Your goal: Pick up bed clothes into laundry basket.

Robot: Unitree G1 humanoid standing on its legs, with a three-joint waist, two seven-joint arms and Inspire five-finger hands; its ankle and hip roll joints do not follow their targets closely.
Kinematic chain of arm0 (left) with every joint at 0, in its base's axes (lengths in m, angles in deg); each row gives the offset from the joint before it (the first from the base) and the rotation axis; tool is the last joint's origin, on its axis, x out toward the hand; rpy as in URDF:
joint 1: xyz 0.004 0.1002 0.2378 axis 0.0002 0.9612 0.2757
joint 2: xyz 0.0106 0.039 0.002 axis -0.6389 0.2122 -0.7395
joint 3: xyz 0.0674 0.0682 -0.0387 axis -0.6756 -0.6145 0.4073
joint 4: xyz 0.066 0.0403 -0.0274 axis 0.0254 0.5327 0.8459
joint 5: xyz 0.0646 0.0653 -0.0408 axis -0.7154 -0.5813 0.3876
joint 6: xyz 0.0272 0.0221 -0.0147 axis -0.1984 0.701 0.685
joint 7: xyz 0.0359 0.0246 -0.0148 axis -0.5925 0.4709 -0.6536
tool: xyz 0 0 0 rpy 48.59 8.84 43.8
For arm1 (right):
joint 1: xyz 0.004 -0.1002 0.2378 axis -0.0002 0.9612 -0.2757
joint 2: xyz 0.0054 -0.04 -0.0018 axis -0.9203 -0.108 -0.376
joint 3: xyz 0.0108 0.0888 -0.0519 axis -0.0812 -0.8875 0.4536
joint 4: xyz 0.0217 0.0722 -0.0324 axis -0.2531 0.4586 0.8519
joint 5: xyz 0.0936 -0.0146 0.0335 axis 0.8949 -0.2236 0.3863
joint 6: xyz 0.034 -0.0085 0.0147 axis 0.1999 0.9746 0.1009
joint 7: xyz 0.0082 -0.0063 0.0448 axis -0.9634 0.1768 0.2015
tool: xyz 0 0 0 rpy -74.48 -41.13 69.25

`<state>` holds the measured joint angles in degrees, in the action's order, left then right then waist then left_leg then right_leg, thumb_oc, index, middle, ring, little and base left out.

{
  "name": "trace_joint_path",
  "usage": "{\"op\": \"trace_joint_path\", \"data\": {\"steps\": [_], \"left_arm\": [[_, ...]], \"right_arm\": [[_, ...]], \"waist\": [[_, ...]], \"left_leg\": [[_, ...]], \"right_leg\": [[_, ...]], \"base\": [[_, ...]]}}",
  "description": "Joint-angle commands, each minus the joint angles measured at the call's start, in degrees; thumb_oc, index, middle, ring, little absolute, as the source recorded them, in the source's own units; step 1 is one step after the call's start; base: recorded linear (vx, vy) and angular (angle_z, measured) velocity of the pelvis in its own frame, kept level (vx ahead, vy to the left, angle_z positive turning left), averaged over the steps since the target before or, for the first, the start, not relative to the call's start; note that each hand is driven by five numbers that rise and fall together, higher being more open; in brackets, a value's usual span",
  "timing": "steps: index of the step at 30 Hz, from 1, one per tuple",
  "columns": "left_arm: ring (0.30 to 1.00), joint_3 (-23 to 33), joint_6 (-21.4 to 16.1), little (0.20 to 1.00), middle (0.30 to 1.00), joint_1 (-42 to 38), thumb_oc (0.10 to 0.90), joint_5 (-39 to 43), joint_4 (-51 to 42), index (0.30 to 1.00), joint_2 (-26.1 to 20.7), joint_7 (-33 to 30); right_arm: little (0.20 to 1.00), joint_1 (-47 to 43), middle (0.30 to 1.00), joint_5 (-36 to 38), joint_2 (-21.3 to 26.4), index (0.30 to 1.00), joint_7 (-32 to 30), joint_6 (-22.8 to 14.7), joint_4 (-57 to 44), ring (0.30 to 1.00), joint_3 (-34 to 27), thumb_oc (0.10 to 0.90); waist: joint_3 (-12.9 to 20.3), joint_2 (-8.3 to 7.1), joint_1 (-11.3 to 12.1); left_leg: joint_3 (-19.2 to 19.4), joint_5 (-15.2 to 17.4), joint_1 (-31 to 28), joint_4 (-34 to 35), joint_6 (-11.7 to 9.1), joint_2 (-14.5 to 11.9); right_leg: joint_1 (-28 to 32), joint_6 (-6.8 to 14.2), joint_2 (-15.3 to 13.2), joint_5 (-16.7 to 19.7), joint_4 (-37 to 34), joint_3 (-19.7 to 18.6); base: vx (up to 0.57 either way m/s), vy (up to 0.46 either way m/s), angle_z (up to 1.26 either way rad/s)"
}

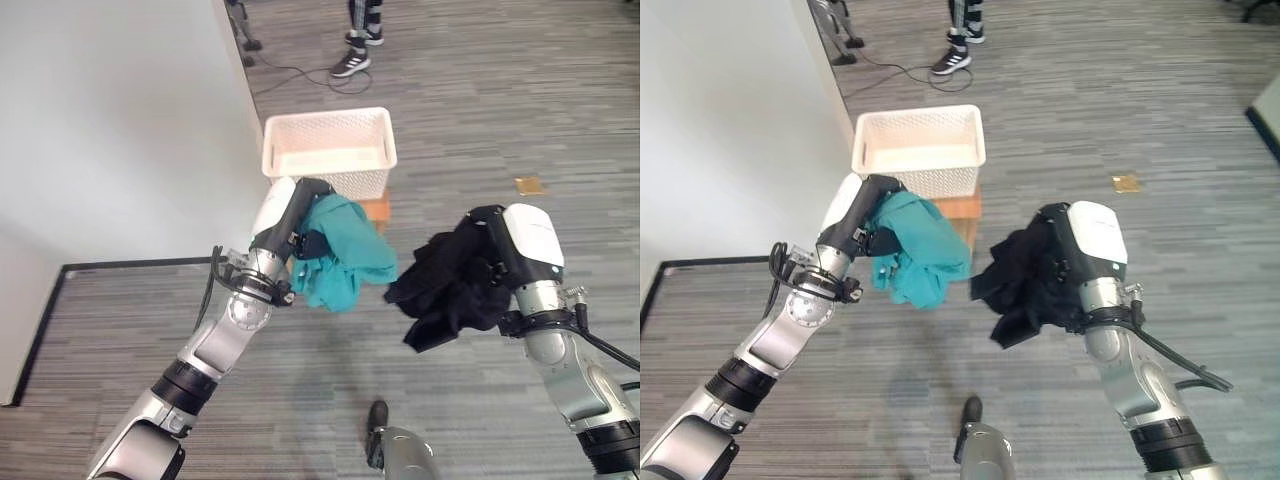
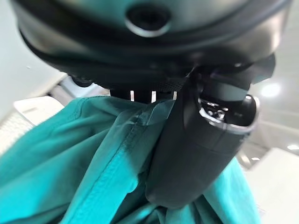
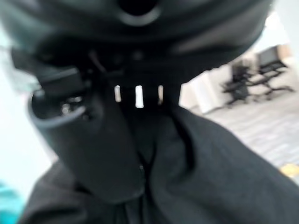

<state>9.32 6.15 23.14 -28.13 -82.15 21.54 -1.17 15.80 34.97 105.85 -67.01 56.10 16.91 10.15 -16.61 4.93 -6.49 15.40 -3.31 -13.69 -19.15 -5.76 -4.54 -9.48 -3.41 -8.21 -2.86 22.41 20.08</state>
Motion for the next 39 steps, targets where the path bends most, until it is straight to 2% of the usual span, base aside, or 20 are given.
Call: {"op": "trace_joint_path", "data": {"steps": [1, 2, 3, 4, 5, 6, 7, 8, 9, 10, 11, 12, 14, 20, 23, 27, 30, 34, 37, 39], "left_arm": [[0.3, 3.42, -5.57, 0.3, 0.3, -8.94, 0.4, -0.01, -5.03, 0.3, -0.17, -4.12], [0.3, 3.24, -5.6, 0.3, 0.3, -8.92, 0.4, 0.06, -5.41, 0.3, -0.21, -4.55], [0.3, 3.26, -5.5, 0.3, 0.3, -9.62, 0.4, 0.6, -5.26, 0.3, -0.23, -4.93], [0.3, 3.59, -5.62, 0.3, 0.3, -9.94, 0.4, 0.94, -5.3, 0.3, 0.04, -5.54], [0.3, 3.65, -5.63, 0.3, 0.3, -10.0, 0.4, 0.94, -5.26, 0.3, 0.09, -5.56], [0.3, 3.8, -5.79, 0.3, 0.3, -9.94, 0.4, 1.02, -5.14, 0.3, 0.08, -5.61], [0.3, 4.43, -5.89, 0.3, 0.3, -9.42, 0.4, 1.27, -5.13, 0.3, -0.28, -5.96], [0.3, 4.5, -5.9, 0.3, 0.3, -9.41, 0.4, 1.26, -5.14, 0.3, -0.23, -5.95], [0.3, 4.38, -6.18, 0.3, 0.3, -8.36, 0.4, 1.52, -5.93, 0.3, -0.56, -6.65], [0.3, 4.47, -6.07, 0.3, 0.3, -7.62, 0.4, 1.71, -6.25, 0.3, -0.42, -6.05], [0.3, 4.18, -6.1, 0.3, 0.3, -7.6, 0.4, 1.63, -6.09, 0.3, -0.4, -6.1], [0.3, 4.13, -5.8, 0.3, 0.3, -7.57, 0.4, 1.68, -5.41, 0.3, 0.03, -6.48], [0.3, 3.87, -5.55, 0.3, 0.3, -8.03, 0.4, 1.41, -4.83, 0.3, 0.01, -6.39], [0.3, 3.43, -5.88, 0.3, 0.3, -7.87, 0.4, 1.4, -4.63, 0.3, -0.09, -5.4], [0.3, 3.09, -6.06, 0.3, 0.3, -8.33, 0.4, 1.31, -3.95, 0.3, -0.24, -5.67], [0.3, 3.76, -6.35, 0.3, 0.3, -8.3, 0.4, 1.26, -4.14, 0.3, -0.95, -6.11], [0.3, 3.62, -6.24, 0.3, 0.3, -9.34, 0.4, 0.76, -3.79, 0.3, -1.36, -6.46], [0.3, 2.61, -5.66, 0.3, 0.3, -14.12, 0.4, 0.06, -0.7, 0.3, -2.72, -7.86], [0.3, 1.88, -4.95, 0.3, 0.3, -17.32, 0.4, 0.18, 0.57, 0.3, -3.73, -8.33], [0.3, 2.13, -4.93, 0.3, 0.3, -17.39, 0.4, 0.21, 0.63, 0.3, -3.75, -8.37]], "right_arm": [[0.3, -7.66, 0.3, 0.62, 2.77, 0.3, -7.83, -4.32, -10.35, 0.3, -6.6, 0.4], [0.3, -8.45, 0.3, 1.05, 2.98, 0.3, -7.97, -4.42, -10.87, 0.3, -6.67, 0.4], [0.3, -10.11, 0.3, 1.73, 3.84, 0.3, -8.12, -4.36, -11.31, 0.3, -6.62, 0.4], [0.3, -11.92, 0.3, 2.65, 4.95, 0.3, -8.31, -4.41, -11.38, 0.3, -6.46, 0.4], [0.3, -12.08, 0.3, 2.69, 5.05, 0.3, -8.33, -4.41, -11.27, 0.3, -6.35, 0.4], [0.3, -12.74, 0.3, 3.16, 5.55, 0.3, -8.39, -4.72, -11.18, 0.3, -6.22, 0.4], [0.3, -13.82, 0.3, 3.43, 6.86, 0.3, -8.38, -5.0, -10.93, 0.3, -5.74, 0.4], [0.3, -13.9, 0.3, 3.44, 6.94, 0.3, -8.41, -5.01, -10.88, 0.3, -5.66, 0.4], [0.3, -13.95, 0.3, 2.56, 8.42, 0.3, -9.29, -5.22, -10.96, 0.3, -5.3, 0.4], [0.3, -13.66, 0.3, 2.33, 8.84, 0.3, -7.34, -3.8, -9.84, 0.3, -5.72, 0.4], [0.3, -13.15, 0.3, 0.91, 9.58, 0.3, -8.0, -3.35, -9.67, 0.3, -6.22, 0.4], [0.3, -13.62, 0.3, 2.04, 8.32, 0.3, -8.98, -4.06, -11.03, 0.3, -7.14, 0.4], [0.3, -14.36, 0.3, 2.24, 8.38, 0.3, -9.06, -4.25, -10.74, 0.3, -6.6, 0.4], [0.3, -22.15, 0.3, 2.02, 13.99, 0.3, -8.09, -4.14, -8.93, 0.3, -2.06, 0.4], [0.3, -28.88, 0.3, 2.7, 17.5, 0.3, -7.93, -4.15, -7.19, 0.3, 2.0, 0.4], [0.3, -35.88, 0.3, 3.03, 19.47, 0.3, -6.65, -4.08, -5.73, 0.3, 7.87, 0.4], [0.3, -38.37, 0.3, 2.93, 19.49, 0.3, -6.0, -4.01, -5.31, 0.3, 10.06, 0.4], [0.3, -45.26, 0.3, 2.83, 18.11, 0.3, -4.64, -3.76, -3.37, 0.3, 16.74, 0.4], [0.3, -50.92, 0.3, 0.08, 15.62, 0.3, -1.15, -1.72, 0.18, 0.3, 24.84, 0.4], [0.3, -51.84, 0.3, 0.06, 15.42, 0.3, -1.24, -1.69, 0.67, 0.3, 25.63, 0.4]], "waist": [[6.95, -3.37, -1.42], [6.43, -4.15, -1.03], [5.97, -4.71, -0.49], [5.77, -5.0, 0.5], [5.72, -5.05, 0.62], [5.73, -5.27, 1.15], [6.08, -4.55, 2.58], [6.2, -4.74, 2.61], [6.36, -3.68, 3.42], [6.81, -3.52, 3.79], [6.93, -3.8, 3.75], [7.73, -3.51, 3.37], [8.94, -3.24, 3.35], [11.38, -3.95, 4.41], [11.78, -4.31, 5.06], [12.47, -4.6, 5.96], [12.76, -4.77, 6.39], [12.98, -4.68, 6.74], [12.82, -4.94, 8.13], [12.81, -4.8, 7.93]], "left_leg": [[0.32, 6.74, 5.45, -17.04, -1.23, -5.64], [-0.06, 6.44, 8.38, -21.32, -1.11, -5.51], [0.09, 7.96, 10.56, -21.57, -0.42, -5.65], [0.01, 9.56, 13.36, -16.73, 0.34, -6.01], [0.28, 9.49, 12.97, -16.25, 0.43, -5.79], [0.28, 10.34, 13.34, -11.62, 0.88, -5.37], [-1.64, 9.74, 14.13, 2.99, 1.41, -3.47], [-1.41, 8.85, 13.73, 4.26, 1.54, -3.03], [-3.0, 4.75, 13.0, 14.46, 0.82, -2.56], [-4.41, 4.54, 10.81, 17.69, 0.75, -1.59], [-3.78, 3.26, 10.89, 17.78, 0.43, -2.35], [-3.27, 3.03, 9.06, 20.06, 1.02, -2.06], [-2.77, 2.6, 6.24, 23.61, 1.33, -1.62], [-1.69, 3.49, 5.42, 24.15, 1.2, -1.55], [-1.56, 3.57, 5.87, 24.15, 1.28, -1.42], [-1.53, 3.77, 6.22, 24.15, 1.27, -1.24], [-1.64, 3.87, 6.37, 24.15, 1.28, -1.23], [-2.06, 3.98, 6.84, 24.15, 1.38, -1.08], [-2.21, 3.95, 7.54, 24.15, 1.44, -0.99], [-2.19, 3.93, 7.66, 24.15, 1.47, -0.96]], "right_leg": [[11.09, 6.01, 4.55, 3.47, -26.25, 0.63], [12.62, 5.27, 4.49, 2.87, -26.8, 0.2], [13.87, 5.4, 4.2, 2.15, -27.05, -0.57], [15.52, 6.32, 3.77, 1.15, -27.41, -1.9], [15.58, 6.43, 3.59, 1.11, -27.41, -2.07], [16.18, 7.27, 2.89, 0.86, -27.41, -2.96], [17.15, 8.82, 2.58, 0.13, -27.41, -4.54], [16.93, 8.84, 2.27, 0.36, -27.41, -4.6], [17.74, 9.12, 2.8, -0.01, -27.41, -5.27], [18.72, 9.31, 2.87, -0.44, -27.41, -6.0], [19.47, 9.18, 2.66, -0.71, -27.39, -5.51], [20.12, 8.63, 2.63, -1.82, -25.37, -6.4], [20.69, 9.0, 2.53, -1.82, -25.77, -6.46], [21.72, 10.43, 1.35, -1.04, -27.41, -5.54], [21.05, 11.05, 0.83, -0.68, -27.41, -5.18], [20.66, 11.46, 0.44, -0.43, -27.41, -4.89], [20.6, 11.62, 0.28, -0.34, -27.41, -4.65], [19.96, 12.06, -0.1, 0.05, -27.41, -4.25], [19.28, 12.45, -0.45, 0.54, -27.41, -3.74], [19.16, 12.47, -0.49, 0.56, -27.41, -3.75]], "base": [[0.08, -0.184, -0.14], [0.11, -0.087, -0.33], [0.37, -0.022, -0.58], [0.31, 0.036, -0.47], [0.29, 0.108, -0.44], [0.28, 0.212, -0.51], [0.26, 0.207, -0.61], [0.27, 0.231, -0.66], [0.21, 0.107, -0.69], [0.27, 0.107, -0.81], [0.4, 0.108, -0.94], [0.36, 0.107, -0.55], [0.31, 0.104, -0.27], [0.11, 0.026, 0.12], [0.02, 0.017, 0.27], [0.02, 0.008, -0.04], [0.01, 0.004, -0.01], [0.02, 0.024, 0.05], [0.01, 0.04, 0.06], [-0.01, 0.024, 0.08]]}}
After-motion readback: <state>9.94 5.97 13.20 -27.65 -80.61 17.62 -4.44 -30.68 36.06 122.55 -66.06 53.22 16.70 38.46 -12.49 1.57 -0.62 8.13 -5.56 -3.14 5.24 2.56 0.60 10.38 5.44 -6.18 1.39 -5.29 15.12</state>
